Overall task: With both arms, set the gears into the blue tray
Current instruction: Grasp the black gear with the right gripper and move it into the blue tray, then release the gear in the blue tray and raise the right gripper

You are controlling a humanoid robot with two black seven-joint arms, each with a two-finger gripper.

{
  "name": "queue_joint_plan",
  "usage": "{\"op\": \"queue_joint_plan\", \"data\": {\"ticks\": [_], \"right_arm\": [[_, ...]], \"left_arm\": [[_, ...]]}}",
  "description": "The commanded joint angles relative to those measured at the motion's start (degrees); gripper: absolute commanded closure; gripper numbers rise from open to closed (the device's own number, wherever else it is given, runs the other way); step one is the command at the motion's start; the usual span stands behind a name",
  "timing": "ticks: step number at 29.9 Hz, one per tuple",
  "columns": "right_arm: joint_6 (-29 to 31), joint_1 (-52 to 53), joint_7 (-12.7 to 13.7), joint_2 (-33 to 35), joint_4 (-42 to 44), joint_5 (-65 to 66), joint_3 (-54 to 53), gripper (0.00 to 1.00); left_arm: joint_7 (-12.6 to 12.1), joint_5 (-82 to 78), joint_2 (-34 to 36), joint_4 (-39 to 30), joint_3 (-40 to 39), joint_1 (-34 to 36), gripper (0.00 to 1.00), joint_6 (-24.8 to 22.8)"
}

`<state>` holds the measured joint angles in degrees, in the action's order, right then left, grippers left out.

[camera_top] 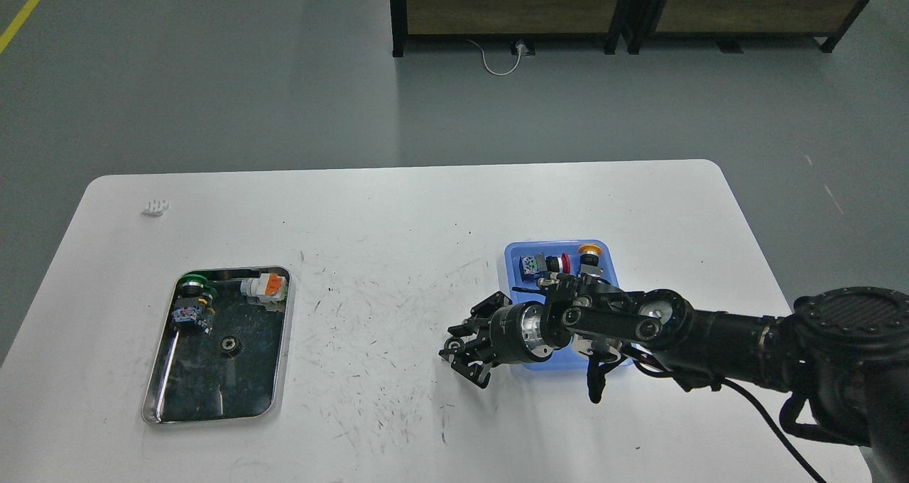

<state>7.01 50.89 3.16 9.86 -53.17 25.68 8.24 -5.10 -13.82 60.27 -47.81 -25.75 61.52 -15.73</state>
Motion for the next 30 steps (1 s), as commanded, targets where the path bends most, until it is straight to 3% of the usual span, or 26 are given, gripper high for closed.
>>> {"op": "queue_joint_plan", "data": {"ticks": [1, 7, 15, 22, 26, 28, 30], "right_arm": [[0.4, 0.0, 0.0, 0.2, -0.1, -0.1, -0.2, 0.76], [1.4, 1.1, -0.2, 2.5, -0.4, -0.7, -3.7, 0.77], [4.0, 3.3, -0.3, 11.7, -3.3, -1.2, -7.1, 0.77], [4.1, 0.2, -0.2, 21.3, -7.2, -1.2, -7.1, 0.76], [4.1, -2.0, -0.3, 23.6, -7.6, -1.0, -7.1, 0.76], [4.1, -3.0, -0.3, 23.8, -7.5, -0.7, -7.1, 0.74], [3.9, -3.6, -0.3, 23.4, -7.1, -0.5, -7.3, 0.67]], "left_arm": [[0.0, -0.1, 0.0, 0.0, -0.1, 0.0, 0.03, 0.1], [0.0, -0.1, 0.4, 0.0, -0.1, -0.1, 0.03, 0.1], [0.1, -0.1, 0.1, 0.0, 0.4, -0.1, 0.03, 0.0], [0.3, -0.1, -0.3, 0.0, 0.5, -0.1, 0.03, 0.0], [0.3, -0.1, -0.4, 0.0, 0.5, 0.0, 0.03, 0.0], [0.4, -0.1, -0.4, 0.0, 0.4, 0.0, 0.03, 0.0], [0.4, -0.1, -0.4, 0.0, 0.4, 0.0, 0.03, 0.0]]}}
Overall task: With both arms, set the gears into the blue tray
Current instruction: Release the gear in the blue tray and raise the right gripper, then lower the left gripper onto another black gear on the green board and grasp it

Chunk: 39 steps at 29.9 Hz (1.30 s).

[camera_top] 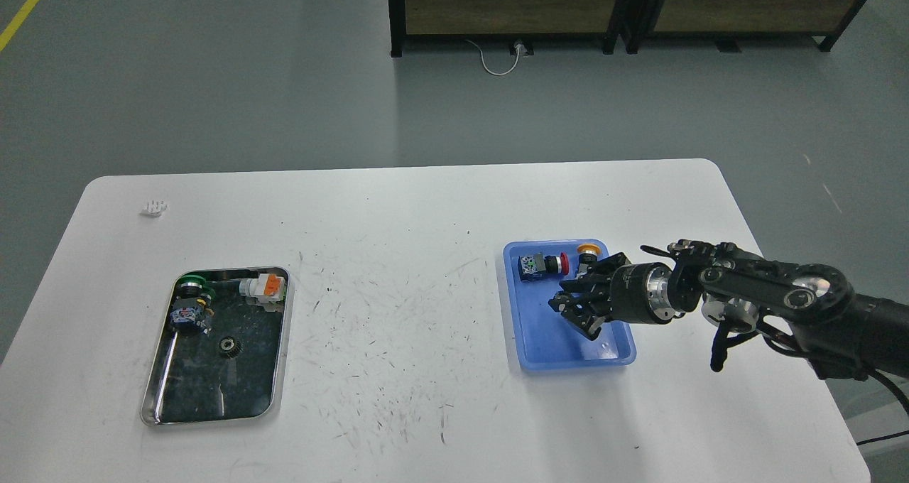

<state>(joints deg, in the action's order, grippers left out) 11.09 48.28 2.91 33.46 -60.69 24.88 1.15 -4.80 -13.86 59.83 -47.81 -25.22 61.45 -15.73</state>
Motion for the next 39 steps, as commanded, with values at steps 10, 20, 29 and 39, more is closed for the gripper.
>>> {"op": "queue_joint_plan", "data": {"ticks": [10, 20, 29, 39], "right_arm": [[-0.8, -1.0, -0.5, -3.3, 2.0, 0.0, -3.5, 0.25], [-1.5, 5.2, -0.6, -6.0, 7.1, -1.9, -24.4, 0.18], [-3.2, 8.8, -0.1, -3.7, 15.0, -2.6, -37.4, 0.17], [-4.0, 12.1, 0.0, 0.6, 18.8, -2.6, -36.9, 0.16]], "left_arm": [[0.1, 0.1, 0.0, -0.1, 0.1, 0.0, 0.03, -0.1], [1.5, -1.4, 0.7, -1.7, 0.2, 0.0, 0.02, -9.3], [8.7, -7.2, -0.2, -10.2, 5.1, -4.9, 0.03, -12.3], [10.0, -9.0, -10.4, -15.6, 6.5, -16.1, 0.03, -9.0]]}}
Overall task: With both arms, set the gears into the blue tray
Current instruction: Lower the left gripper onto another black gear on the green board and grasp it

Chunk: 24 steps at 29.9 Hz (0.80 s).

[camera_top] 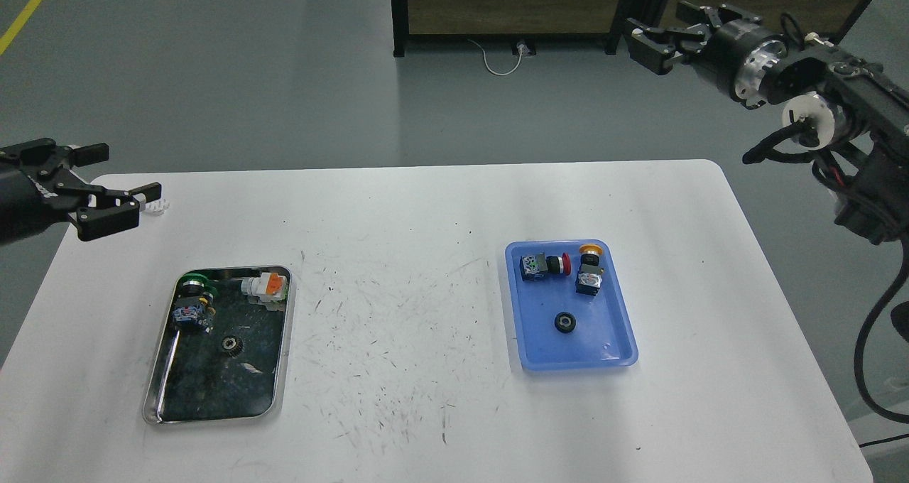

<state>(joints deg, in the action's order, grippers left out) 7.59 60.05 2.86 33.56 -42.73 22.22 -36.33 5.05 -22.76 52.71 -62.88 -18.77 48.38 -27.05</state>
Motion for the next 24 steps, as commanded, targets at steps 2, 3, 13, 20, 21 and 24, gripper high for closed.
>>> {"op": "queue_joint_plan", "data": {"ticks": [2, 3, 13, 20, 21, 24], "right_arm": [[-1.0, 0.4, 0.0, 0.4, 1.2, 0.1, 0.8, 0.16], [-1.0, 0.4, 0.1, 0.4, 1.3, 0.1, 0.8, 0.16], [-1.1, 1.5, 0.3, -0.3, 3.5, 0.1, 1.3, 0.16], [-1.6, 2.4, 0.3, -0.6, 4.5, 0.1, 2.9, 0.16], [-1.6, 2.5, 0.3, -0.7, 4.6, 0.1, 2.9, 0.16], [-1.6, 2.6, 0.3, -1.3, 4.9, 0.1, 3.0, 0.16]], "left_arm": [[0.1, -0.3, -5.7, -0.6, 0.0, -5.1, 0.03, 3.7], [0.1, -0.4, -6.6, -0.5, 0.0, -6.0, 0.03, 4.3], [3.2, -4.8, -10.6, -0.6, 0.0, -12.5, 0.03, 10.0], [5.3, -10.7, -13.2, -1.6, 0.0, -17.4, 0.03, 14.0], [5.6, -10.7, -13.5, -1.7, 0.0, -18.0, 0.03, 14.5], [5.9, -10.8, -14.4, -1.7, 0.0, -18.6, 0.03, 16.1]]}}
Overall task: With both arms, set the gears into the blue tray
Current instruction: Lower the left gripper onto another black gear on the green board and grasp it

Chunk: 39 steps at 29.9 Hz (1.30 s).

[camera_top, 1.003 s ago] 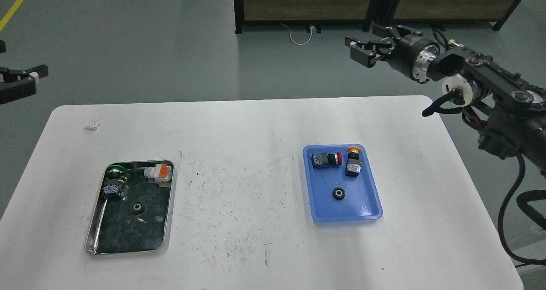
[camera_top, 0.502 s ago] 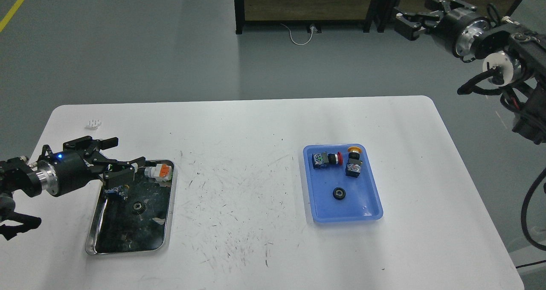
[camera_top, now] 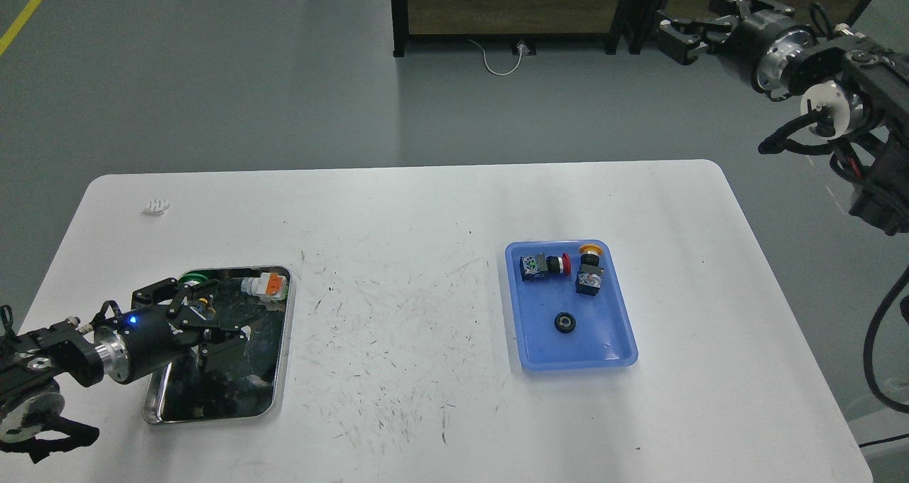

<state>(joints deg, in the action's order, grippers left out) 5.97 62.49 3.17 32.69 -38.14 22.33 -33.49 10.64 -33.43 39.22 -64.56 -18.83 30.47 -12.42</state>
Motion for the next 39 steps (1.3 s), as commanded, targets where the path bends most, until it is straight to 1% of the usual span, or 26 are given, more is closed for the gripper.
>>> {"op": "queue_joint_plan", "data": {"ticks": [1, 14, 29, 34, 39], "right_arm": [[0.0, 0.2, 0.0, -0.5, 0.3, 0.0, 0.4, 0.16], [-0.8, 0.4, 0.0, -1.8, 1.0, 0.0, 0.7, 0.15], [-1.3, 0.8, 0.0, -3.9, 1.8, 0.1, 0.7, 0.15], [-1.3, 0.9, 0.0, -3.9, 1.8, 0.1, 0.7, 0.15], [-1.3, 0.8, 0.0, -3.8, 1.8, 0.1, 0.7, 0.15]], "left_arm": [[0.4, -0.1, -1.0, 0.1, 0.0, -0.8, 0.03, 2.0], [1.3, -0.2, -3.3, 2.6, 0.1, -4.2, 0.03, 7.3], [1.5, -1.3, -3.3, 4.3, 0.8, -5.0, 0.03, 9.2], [1.5, -1.2, -3.8, 4.3, 0.9, -5.1, 0.07, 9.3], [1.5, -1.2, -4.2, 4.3, 0.9, -5.0, 0.12, 9.3]]}}
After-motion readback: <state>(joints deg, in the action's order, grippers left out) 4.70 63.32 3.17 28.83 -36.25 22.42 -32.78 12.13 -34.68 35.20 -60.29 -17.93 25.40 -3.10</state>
